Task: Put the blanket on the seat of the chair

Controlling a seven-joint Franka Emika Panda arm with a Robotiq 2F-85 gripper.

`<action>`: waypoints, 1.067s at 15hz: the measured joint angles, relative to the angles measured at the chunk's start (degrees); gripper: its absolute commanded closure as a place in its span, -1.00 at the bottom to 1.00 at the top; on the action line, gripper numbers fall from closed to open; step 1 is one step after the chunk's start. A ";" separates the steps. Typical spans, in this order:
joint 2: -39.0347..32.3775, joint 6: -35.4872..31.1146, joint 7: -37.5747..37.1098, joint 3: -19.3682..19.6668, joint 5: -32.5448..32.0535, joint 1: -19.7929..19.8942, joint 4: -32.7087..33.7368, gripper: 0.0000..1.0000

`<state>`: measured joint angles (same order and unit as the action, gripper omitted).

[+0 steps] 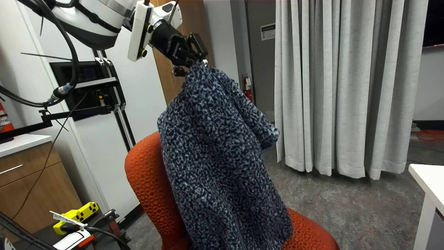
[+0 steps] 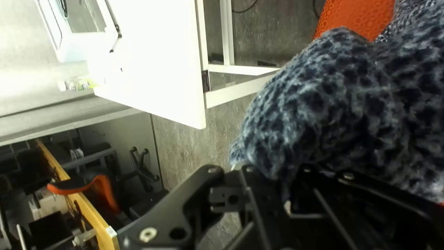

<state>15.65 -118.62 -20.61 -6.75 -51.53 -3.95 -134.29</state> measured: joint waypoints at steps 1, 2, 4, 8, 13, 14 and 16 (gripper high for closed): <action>-0.22 -0.02 -0.66 0.50 0.00 0.54 -0.40 0.07; -0.51 -0.07 -1.28 0.89 0.00 0.89 -0.80 -0.07; -1.19 -0.09 -2.46 1.28 0.00 1.09 -1.30 -0.39; -2.55 -0.77 -3.97 1.35 0.00 1.10 -1.91 -0.96; -3.31 -4.17 -6.80 1.48 0.00 1.14 -2.33 -1.00; -3.41 -5.03 -7.53 1.51 0.00 1.17 -2.36 -1.00; -3.58 -6.68 -9.37 1.52 -0.02 1.34 -2.38 -1.00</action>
<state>12.07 -125.30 -29.98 -5.23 -51.55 -2.61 -136.66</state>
